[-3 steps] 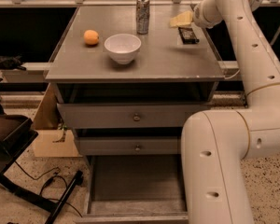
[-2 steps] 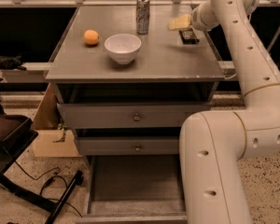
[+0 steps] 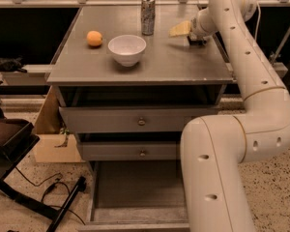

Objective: Place rxbar chocolate into bottom drawer

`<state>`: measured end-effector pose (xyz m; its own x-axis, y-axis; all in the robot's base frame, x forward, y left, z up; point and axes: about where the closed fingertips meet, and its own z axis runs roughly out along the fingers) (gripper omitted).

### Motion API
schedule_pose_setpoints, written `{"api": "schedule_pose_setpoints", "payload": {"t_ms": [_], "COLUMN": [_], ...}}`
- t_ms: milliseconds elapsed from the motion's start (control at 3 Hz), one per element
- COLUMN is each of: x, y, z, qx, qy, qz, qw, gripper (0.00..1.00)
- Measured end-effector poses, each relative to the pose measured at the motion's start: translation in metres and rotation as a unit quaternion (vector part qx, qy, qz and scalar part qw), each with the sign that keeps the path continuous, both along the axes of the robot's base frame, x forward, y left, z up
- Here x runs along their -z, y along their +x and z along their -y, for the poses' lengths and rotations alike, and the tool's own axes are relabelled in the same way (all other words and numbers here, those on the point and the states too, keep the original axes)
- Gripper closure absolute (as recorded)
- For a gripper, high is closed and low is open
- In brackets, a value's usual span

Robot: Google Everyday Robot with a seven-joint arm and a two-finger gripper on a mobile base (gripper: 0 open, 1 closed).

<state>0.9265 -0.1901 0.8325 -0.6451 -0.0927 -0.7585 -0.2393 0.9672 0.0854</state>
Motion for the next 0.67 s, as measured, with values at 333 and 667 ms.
{"api": "schedule_pose_setpoints", "payload": {"t_ms": [333, 667], "x": [0.004, 0.02], "y": [0.001, 0.0], "z": [-0.001, 0.009], "qx": [-0.001, 0.006], "qy": [-0.003, -0.001], "qz": [-0.002, -0.014], "qw": [1.0, 0.9999], "gripper": [0.0, 0.19]}}
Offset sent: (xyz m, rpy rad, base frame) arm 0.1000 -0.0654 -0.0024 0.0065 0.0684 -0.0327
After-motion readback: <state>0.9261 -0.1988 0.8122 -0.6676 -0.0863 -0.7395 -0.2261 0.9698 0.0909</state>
